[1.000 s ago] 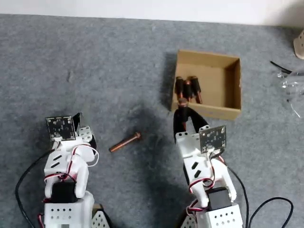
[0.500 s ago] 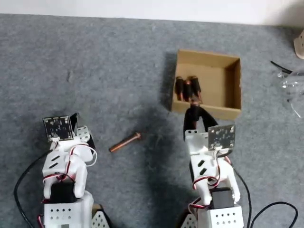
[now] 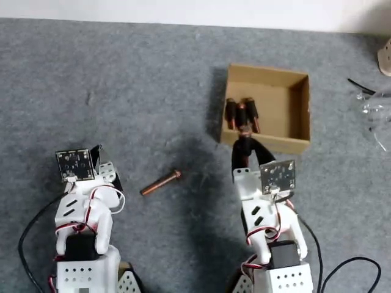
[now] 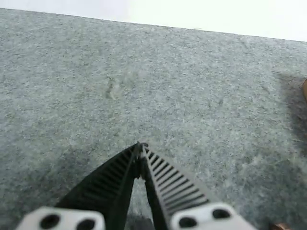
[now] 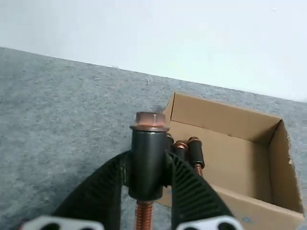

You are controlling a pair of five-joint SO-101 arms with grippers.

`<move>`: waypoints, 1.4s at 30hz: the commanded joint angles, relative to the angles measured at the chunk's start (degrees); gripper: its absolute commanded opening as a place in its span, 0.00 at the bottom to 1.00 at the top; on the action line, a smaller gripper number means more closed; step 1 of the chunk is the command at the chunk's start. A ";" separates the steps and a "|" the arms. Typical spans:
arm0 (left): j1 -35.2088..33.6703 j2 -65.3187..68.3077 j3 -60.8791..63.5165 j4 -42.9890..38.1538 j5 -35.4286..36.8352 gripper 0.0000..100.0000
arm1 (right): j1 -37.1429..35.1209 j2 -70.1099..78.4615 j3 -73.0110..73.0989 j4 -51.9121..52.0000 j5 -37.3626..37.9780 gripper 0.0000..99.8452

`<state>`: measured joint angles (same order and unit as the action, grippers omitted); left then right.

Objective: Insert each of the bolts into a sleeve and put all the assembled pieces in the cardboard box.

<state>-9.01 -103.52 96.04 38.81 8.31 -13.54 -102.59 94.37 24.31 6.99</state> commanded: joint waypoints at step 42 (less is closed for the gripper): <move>-0.13 -0.66 1.10 0.09 -0.53 0.01 | 11.56 120.84 -83.74 -7.16 -18.64 0.01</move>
<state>-9.01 -103.52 96.04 38.81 8.04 -2.99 19.25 13.85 19.12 -10.95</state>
